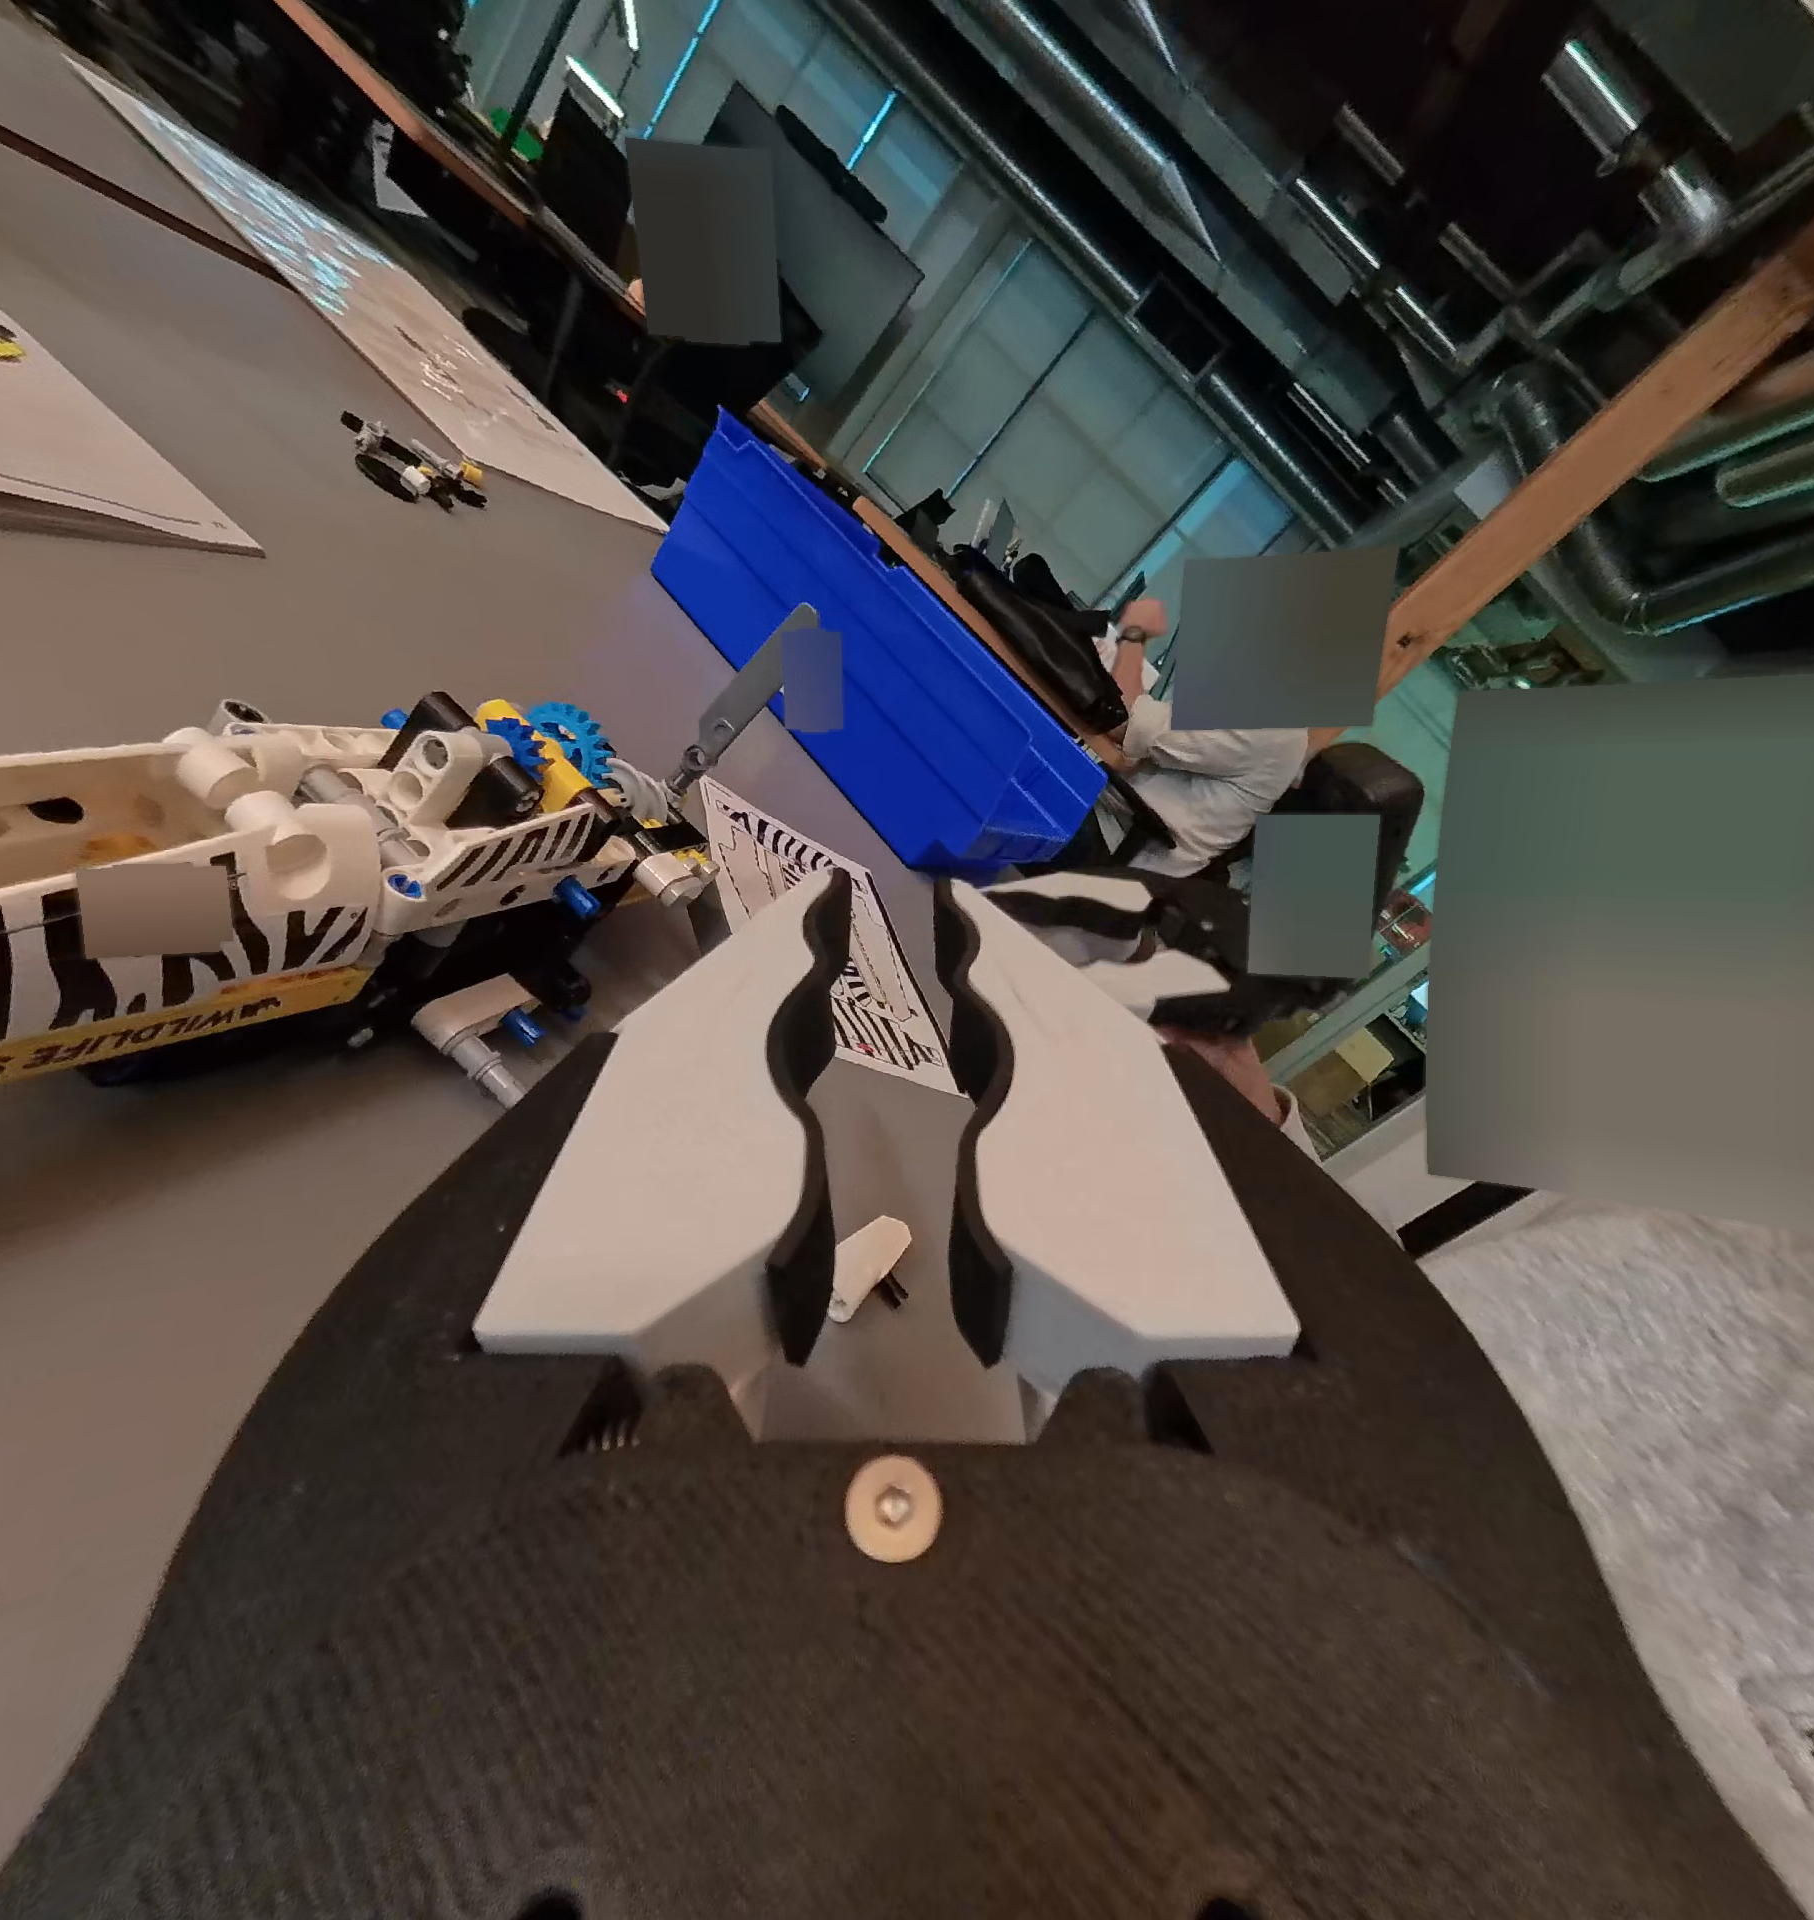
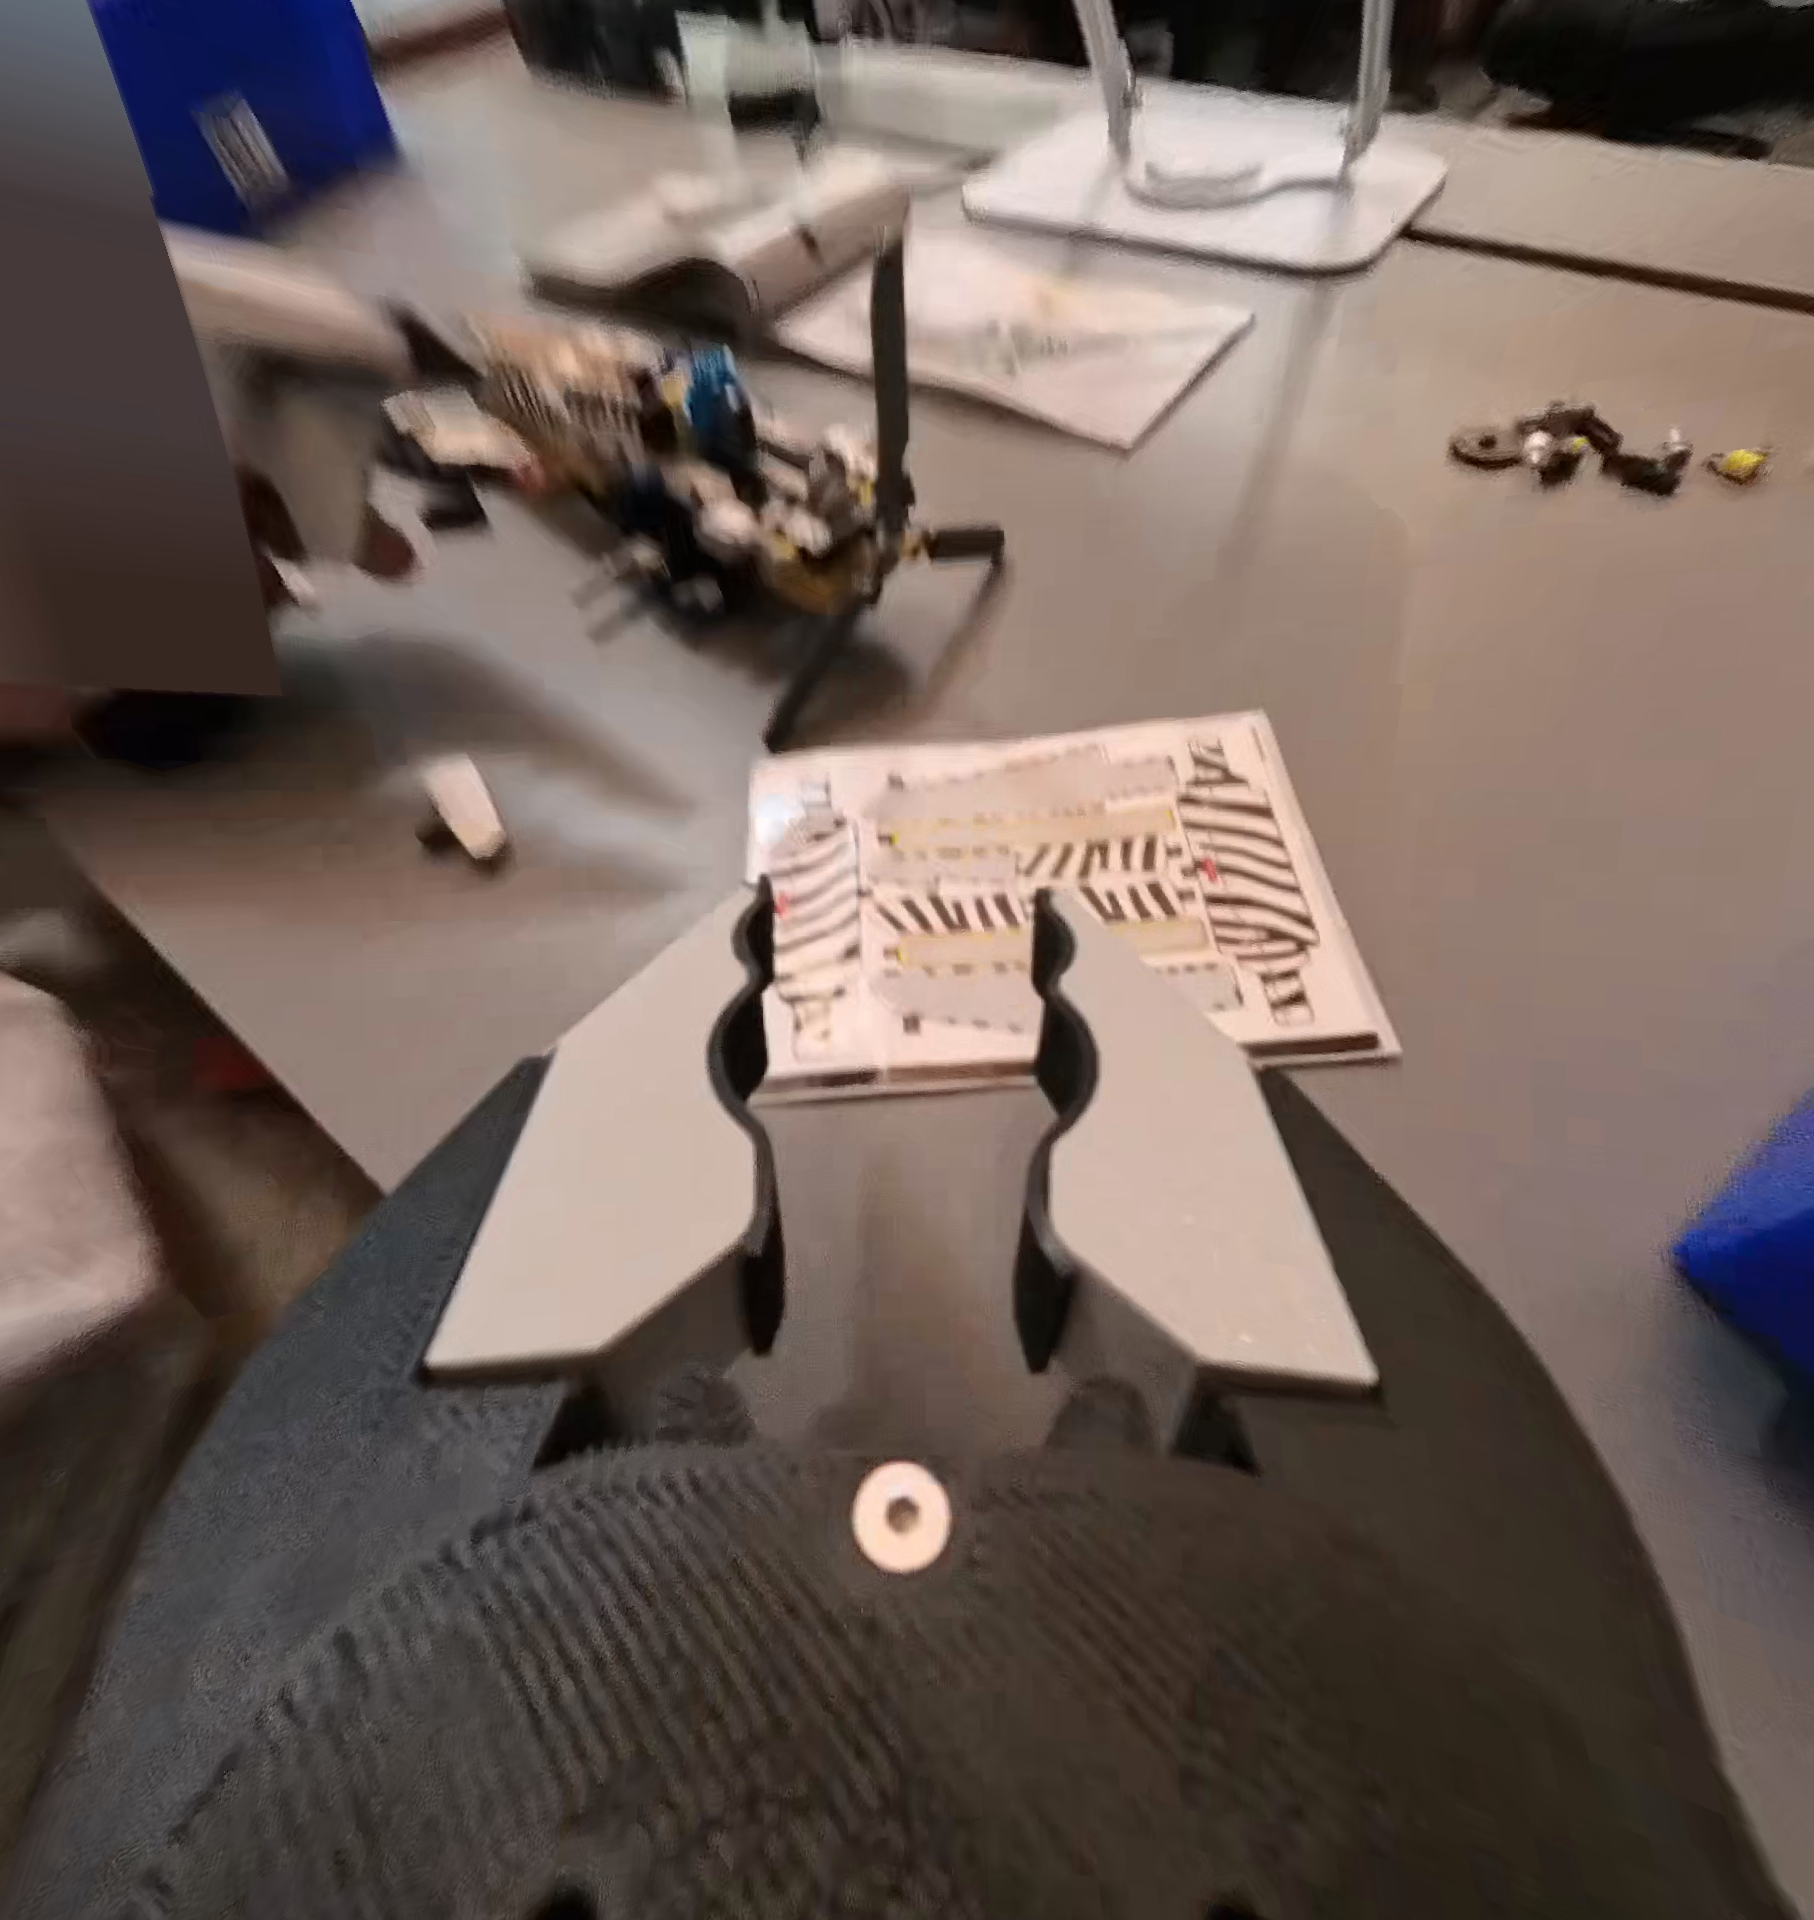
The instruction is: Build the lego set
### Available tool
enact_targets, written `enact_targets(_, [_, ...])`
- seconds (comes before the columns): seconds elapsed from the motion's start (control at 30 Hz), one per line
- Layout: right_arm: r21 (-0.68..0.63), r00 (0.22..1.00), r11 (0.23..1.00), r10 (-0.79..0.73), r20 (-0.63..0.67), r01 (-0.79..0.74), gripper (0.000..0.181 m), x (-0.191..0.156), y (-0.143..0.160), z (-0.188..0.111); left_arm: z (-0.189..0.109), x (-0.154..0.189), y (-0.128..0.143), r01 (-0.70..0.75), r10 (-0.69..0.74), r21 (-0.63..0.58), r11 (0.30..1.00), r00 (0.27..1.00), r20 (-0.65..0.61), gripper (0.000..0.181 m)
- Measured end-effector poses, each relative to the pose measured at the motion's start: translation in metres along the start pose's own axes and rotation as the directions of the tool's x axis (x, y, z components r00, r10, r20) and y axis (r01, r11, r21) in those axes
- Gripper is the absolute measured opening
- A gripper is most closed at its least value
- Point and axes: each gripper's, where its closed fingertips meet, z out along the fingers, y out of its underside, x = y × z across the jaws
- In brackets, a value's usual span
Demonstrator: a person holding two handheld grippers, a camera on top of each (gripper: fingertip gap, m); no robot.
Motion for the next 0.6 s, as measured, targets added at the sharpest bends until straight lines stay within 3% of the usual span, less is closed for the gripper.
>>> enact_targets(0.03, [-0.057, 0.998, 0.996, -0.065, -0.019, 0.063, 0.052, -0.003, 0.010, 0.003, 0.000, 0.000, 0.000, -0.002, 0.002, -0.002, 1.000, 1.000, 0.000, 0.013])
enact_targets(0.13, [-0.172, 0.984, 0.969, -0.178, 0.024, 0.180, 0.055, -0.021, 0.031, 0.010, 0.000, 0.000, 0.000, -0.001, 0.001, -0.001, 1.000, 1.000, 0.000, 0.013])
enact_targets(0.27, [-0.187, 0.978, 0.970, -0.124, 0.170, 0.156, 0.060, -0.050, 0.038, 0.011, 0.000, 0.000, 0.000, -0.002, 0.002, -0.003, 1.000, 1.000, 0.001, 0.013])
enact_targets(0.6, [-0.201, 0.976, 0.966, -0.125, 0.177, 0.160, 0.057, -0.056, 0.039, 0.010, 0.000, 0.000, 0.001, 0.000, 0.000, -0.003, 1.000, 1.000, 0.002, 0.014])
